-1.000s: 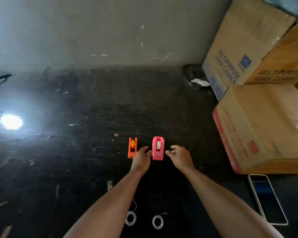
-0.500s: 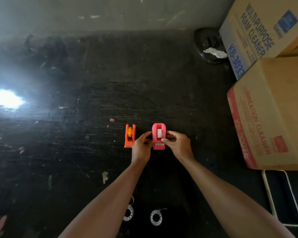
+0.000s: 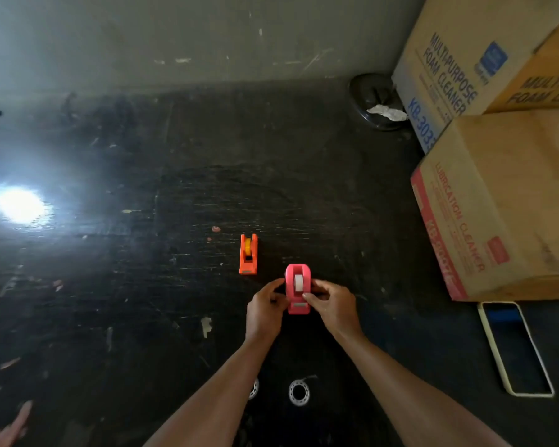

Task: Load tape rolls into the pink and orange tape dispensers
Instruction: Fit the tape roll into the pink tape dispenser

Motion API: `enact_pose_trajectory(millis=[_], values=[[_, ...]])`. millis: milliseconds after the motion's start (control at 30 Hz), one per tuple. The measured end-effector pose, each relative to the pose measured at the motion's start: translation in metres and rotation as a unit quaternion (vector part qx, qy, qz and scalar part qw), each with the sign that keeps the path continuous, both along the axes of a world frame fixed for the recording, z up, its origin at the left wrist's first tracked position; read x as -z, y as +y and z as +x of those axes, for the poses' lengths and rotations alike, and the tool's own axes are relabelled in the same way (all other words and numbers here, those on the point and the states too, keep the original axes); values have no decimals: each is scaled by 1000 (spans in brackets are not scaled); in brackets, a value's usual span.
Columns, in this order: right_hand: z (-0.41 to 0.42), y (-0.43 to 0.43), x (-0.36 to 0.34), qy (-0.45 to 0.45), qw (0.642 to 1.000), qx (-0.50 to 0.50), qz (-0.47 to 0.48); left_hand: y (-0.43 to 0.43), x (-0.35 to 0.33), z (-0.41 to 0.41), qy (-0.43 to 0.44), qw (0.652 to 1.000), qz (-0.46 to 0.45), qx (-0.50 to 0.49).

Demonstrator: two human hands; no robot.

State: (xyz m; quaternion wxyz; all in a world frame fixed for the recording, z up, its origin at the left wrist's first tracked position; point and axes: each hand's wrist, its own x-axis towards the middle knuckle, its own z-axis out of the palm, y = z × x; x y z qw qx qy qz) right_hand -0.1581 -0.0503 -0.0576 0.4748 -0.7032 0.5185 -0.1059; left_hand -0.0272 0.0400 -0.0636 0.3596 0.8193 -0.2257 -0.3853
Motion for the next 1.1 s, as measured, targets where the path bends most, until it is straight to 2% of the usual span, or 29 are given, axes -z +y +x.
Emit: enact_pose_trajectory(millis=[367, 600, 700, 800, 967, 1100], values=[[-42, 85, 4, -7, 1000, 14, -5, 80, 3, -36, -15, 999, 16, 47], [-52, 94, 3, -8, 1000, 10, -11, 88, 4, -43, -25, 998, 22, 51], [-50, 94, 0, 14, 999, 5, -41, 87, 2, -45, -31, 998, 20, 42], [-46, 90, -5, 43, 993, -47, -100, 87, -1, -45, -47, 997, 16, 56], [-39, 76, -14, 86, 976, -151, -129, 88, -5, -48, -52, 997, 12, 52], [-33, 67, -18, 96, 966, -191, -146, 89, -7, -48, -54, 997, 8, 49]])
